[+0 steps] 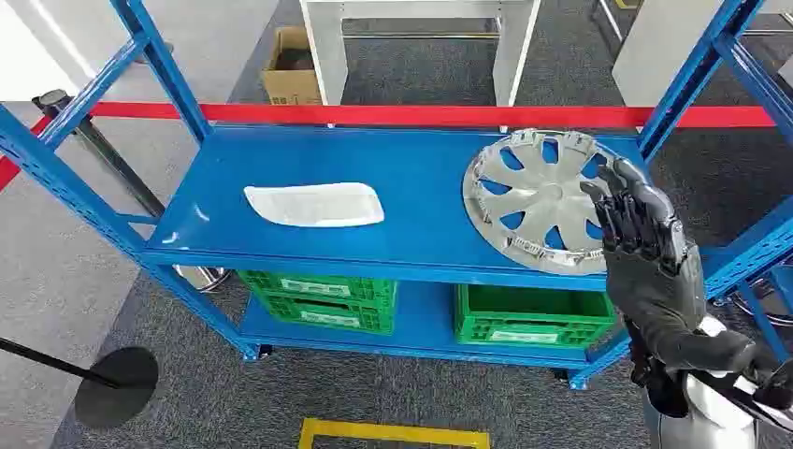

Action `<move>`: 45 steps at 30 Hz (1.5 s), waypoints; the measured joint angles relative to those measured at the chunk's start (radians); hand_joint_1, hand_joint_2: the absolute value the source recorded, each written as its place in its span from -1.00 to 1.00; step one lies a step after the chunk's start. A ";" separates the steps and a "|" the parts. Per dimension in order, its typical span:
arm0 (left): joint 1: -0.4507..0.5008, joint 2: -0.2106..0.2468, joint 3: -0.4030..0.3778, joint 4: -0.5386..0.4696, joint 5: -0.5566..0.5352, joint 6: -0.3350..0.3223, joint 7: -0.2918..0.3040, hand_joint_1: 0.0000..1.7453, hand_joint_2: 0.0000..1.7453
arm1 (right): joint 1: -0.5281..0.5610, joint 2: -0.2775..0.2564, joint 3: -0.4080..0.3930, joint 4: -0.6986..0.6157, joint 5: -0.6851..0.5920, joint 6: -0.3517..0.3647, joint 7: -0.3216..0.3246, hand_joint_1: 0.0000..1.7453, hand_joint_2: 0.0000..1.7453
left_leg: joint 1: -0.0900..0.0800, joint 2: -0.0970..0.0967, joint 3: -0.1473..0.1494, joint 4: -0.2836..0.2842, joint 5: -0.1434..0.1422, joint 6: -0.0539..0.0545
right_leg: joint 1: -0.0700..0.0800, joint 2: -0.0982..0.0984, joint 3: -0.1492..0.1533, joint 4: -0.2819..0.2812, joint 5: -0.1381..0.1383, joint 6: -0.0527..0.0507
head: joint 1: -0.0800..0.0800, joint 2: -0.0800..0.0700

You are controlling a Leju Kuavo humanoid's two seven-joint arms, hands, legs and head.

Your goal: Take the parts from the cabinet and place them on the table.

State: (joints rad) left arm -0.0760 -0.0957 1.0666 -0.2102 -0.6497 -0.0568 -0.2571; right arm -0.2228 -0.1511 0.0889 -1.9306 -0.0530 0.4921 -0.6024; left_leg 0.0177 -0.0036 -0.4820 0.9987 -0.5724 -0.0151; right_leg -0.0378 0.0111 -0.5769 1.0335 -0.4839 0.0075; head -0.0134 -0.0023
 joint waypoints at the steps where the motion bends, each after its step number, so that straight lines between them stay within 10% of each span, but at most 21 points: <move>1: -0.001 0.000 0.000 0.000 0.000 -0.001 0.000 -1.00 -1.00 | -0.003 0.000 0.001 -0.005 0.001 0.002 -0.001 -1.00 -1.00 | 0.000 0.001 -0.043 0.074 -0.030 -0.004 | 0.001 -0.002 0.007 0.000 -0.006 -0.006 | -0.001 0.000; 3: 0.000 -0.001 0.001 0.000 -0.001 -0.003 0.000 -1.00 -1.00 | -0.004 0.002 0.003 -0.005 0.002 0.002 -0.003 -1.00 -1.00 | 0.000 0.002 -0.157 0.245 -0.082 -0.006 | 0.005 -0.002 0.015 0.000 -0.018 -0.011 | -0.001 0.000; 5: 0.003 -0.002 0.002 0.000 -0.002 -0.005 0.000 -1.00 -1.00 | -0.004 0.005 0.004 -0.005 0.004 0.003 -0.002 -1.00 -1.00 | -0.001 0.002 -0.237 0.319 -0.063 0.000 | 0.012 0.000 0.032 0.000 -0.032 -0.013 | -0.002 0.000; 6: 0.003 -0.002 0.002 0.000 -0.001 -0.006 0.000 -1.00 -1.00 | -0.004 0.005 0.004 -0.005 0.005 0.003 0.002 -1.00 1.00 | -0.004 0.001 -0.237 0.279 -0.009 0.007 | 0.014 0.002 0.046 0.000 -0.040 -0.013 | -0.001 0.000; 9: 0.003 -0.002 0.004 0.000 -0.002 -0.005 0.000 -1.00 -1.00 | -0.004 0.005 0.005 -0.004 0.015 0.001 0.023 -1.00 1.00 | -0.024 -0.009 -0.167 0.039 0.160 0.046 | 0.017 0.003 0.076 -0.004 -0.068 -0.013 | 0.000 0.000; 13: 0.003 -0.003 0.010 0.001 -0.002 0.001 0.000 -1.00 -1.00 | -0.004 0.001 0.009 0.002 0.019 0.000 0.063 -1.00 1.00 | -0.032 -0.008 -0.151 0.019 0.132 0.050 | 0.016 0.009 0.078 -0.020 -0.074 0.008 | 0.002 0.000; 14: 0.003 -0.003 0.010 0.001 -0.002 0.001 0.000 -1.00 -1.00 | -0.006 -0.002 0.011 0.004 0.020 -0.001 0.072 -1.00 -1.00 | -0.026 -0.007 -0.134 -0.001 0.133 0.049 | 0.020 0.008 0.090 -0.032 -0.078 0.016 | 0.001 0.000; 17: 0.002 -0.008 0.013 0.001 -0.001 0.002 0.000 -1.00 -1.00 | -0.016 -0.009 0.016 0.024 0.017 -0.016 0.103 -1.00 -1.00 | -0.018 -0.004 -0.107 -0.020 0.128 0.053 | 0.019 0.000 0.026 0.117 -0.144 0.022 | 0.005 0.000; 18: 0.002 -0.011 0.014 0.001 -0.001 0.002 0.000 -1.00 -1.00 | -0.015 -0.013 0.017 0.040 0.026 -0.032 0.120 -1.00 1.00 | -0.018 -0.003 -0.103 -0.020 0.123 0.053 | 0.019 -0.001 -0.031 0.207 -0.176 0.025 | 0.003 0.000; 21: 0.004 -0.016 0.019 0.001 -0.001 0.003 0.000 -1.00 -1.00 | -0.018 -0.024 0.020 0.086 0.166 -0.150 0.144 -1.00 1.00 | -0.019 -0.007 -0.092 -0.020 0.112 0.052 | 0.019 -0.001 -0.100 0.259 -0.138 0.027 | 0.003 0.000; 24: 0.004 -0.019 0.023 0.001 0.000 0.003 0.000 -1.00 -1.00 | -0.051 -0.045 0.029 0.138 0.372 -0.276 0.223 -1.00 1.00 | -0.019 -0.009 -0.074 -0.012 0.094 0.041 | 0.019 -0.009 -0.001 -0.005 0.015 0.022 | 0.005 0.000; 26: 0.003 -0.019 0.025 0.001 0.000 0.004 0.000 -1.00 -1.00 | -0.070 -0.057 0.043 0.182 0.447 -0.325 0.261 -1.00 1.00 | -0.026 -0.009 -0.080 -0.006 0.089 0.032 | 0.023 -0.006 0.005 -0.012 0.006 0.009 | 0.003 0.000; 29: 0.005 -0.019 0.026 0.001 -0.010 0.003 -0.001 -1.00 -1.00 | -0.080 -0.068 0.071 0.244 0.592 -0.426 0.282 -1.00 1.00 | -0.027 -0.009 -0.080 -0.006 0.089 0.053 | 0.021 -0.005 0.004 -0.014 0.008 0.009 | 0.001 0.000; 35: 0.004 -0.019 0.026 0.001 -0.019 -0.003 -0.006 -1.00 -1.00 | -0.106 -0.074 0.137 0.360 0.777 -0.515 0.358 -1.00 1.00 | -0.027 -0.008 -0.074 -0.016 0.091 0.051 | 0.025 -0.004 0.004 -0.013 0.005 0.004 | 0.001 0.000; 45: 0.004 -0.020 0.027 0.001 -0.030 -0.003 -0.009 -1.00 -1.00 | -0.149 -0.084 0.207 0.516 0.886 -0.495 0.438 -1.00 1.00 | -0.027 -0.008 -0.074 -0.017 0.090 0.025 | 0.024 -0.004 0.006 -0.013 0.003 0.001 | 0.002 0.000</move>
State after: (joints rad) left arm -0.0718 -0.1156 1.0941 -0.2090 -0.6798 -0.0595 -0.2659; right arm -0.3720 -0.2350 0.2960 -1.4148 0.8328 -0.0030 -0.1644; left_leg -0.0088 -0.0118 -0.5559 0.9816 -0.4826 0.0095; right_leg -0.0141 0.0069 -0.5712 1.0201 -0.4812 0.0081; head -0.0114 -0.0023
